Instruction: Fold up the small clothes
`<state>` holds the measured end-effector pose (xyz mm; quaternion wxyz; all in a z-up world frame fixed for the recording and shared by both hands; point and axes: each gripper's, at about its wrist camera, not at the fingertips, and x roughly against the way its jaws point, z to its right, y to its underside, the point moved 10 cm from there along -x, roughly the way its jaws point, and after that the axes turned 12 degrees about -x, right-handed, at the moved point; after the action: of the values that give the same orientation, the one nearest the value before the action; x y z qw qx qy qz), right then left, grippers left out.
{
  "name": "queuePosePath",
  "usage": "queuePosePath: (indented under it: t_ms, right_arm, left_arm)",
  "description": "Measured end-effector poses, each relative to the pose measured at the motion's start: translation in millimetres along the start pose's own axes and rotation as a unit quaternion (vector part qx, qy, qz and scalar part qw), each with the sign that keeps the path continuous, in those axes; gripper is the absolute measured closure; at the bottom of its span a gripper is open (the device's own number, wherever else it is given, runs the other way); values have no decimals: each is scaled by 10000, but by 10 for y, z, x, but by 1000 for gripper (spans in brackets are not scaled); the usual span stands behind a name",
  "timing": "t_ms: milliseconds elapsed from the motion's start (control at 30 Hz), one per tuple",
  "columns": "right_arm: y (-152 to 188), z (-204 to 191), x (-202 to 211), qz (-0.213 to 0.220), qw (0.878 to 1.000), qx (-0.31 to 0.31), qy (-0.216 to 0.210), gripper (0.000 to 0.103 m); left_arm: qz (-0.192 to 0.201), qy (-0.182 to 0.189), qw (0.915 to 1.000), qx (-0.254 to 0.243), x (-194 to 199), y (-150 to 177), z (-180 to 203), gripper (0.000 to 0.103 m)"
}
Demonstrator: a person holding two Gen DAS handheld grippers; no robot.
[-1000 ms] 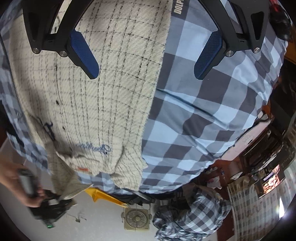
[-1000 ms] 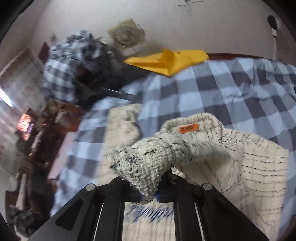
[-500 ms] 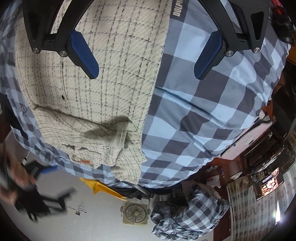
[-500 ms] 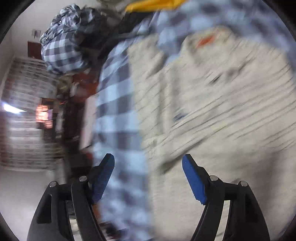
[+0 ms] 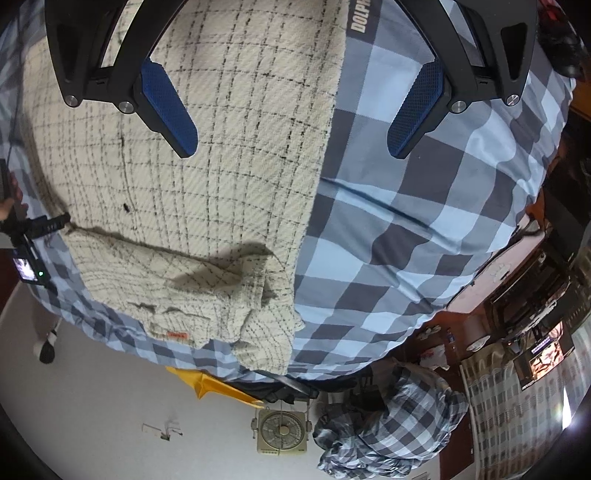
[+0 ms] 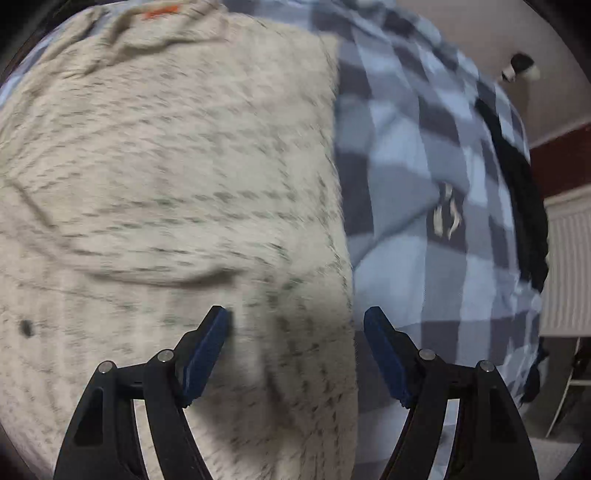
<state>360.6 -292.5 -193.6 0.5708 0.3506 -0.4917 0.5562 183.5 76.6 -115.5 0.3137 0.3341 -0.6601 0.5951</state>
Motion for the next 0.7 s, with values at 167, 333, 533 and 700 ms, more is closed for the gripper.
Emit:
queuePosePath:
  t_ms: [167, 333, 533, 700]
  right_arm:
    - [-344, 170, 71, 681, 9920, -867, -617, 32]
    - [-458, 989, 32, 1035, 9708, -2154, 194, 30]
    - [-80, 919, -345, -628, 9613, -2358, -1276, 26]
    - [-280, 1013, 491, 396, 9576, -2629, -1113, 26]
  left_arm:
    - [-108, -62, 9999, -81, -68, 50, 18, 0]
    - [-166, -120, 9997, -151, -109, 84, 23, 0]
    - [-147, -48, 9998, -100, -86, 64, 30, 0]
    - [-120, -17, 9999, -40, -64, 58, 15, 0]
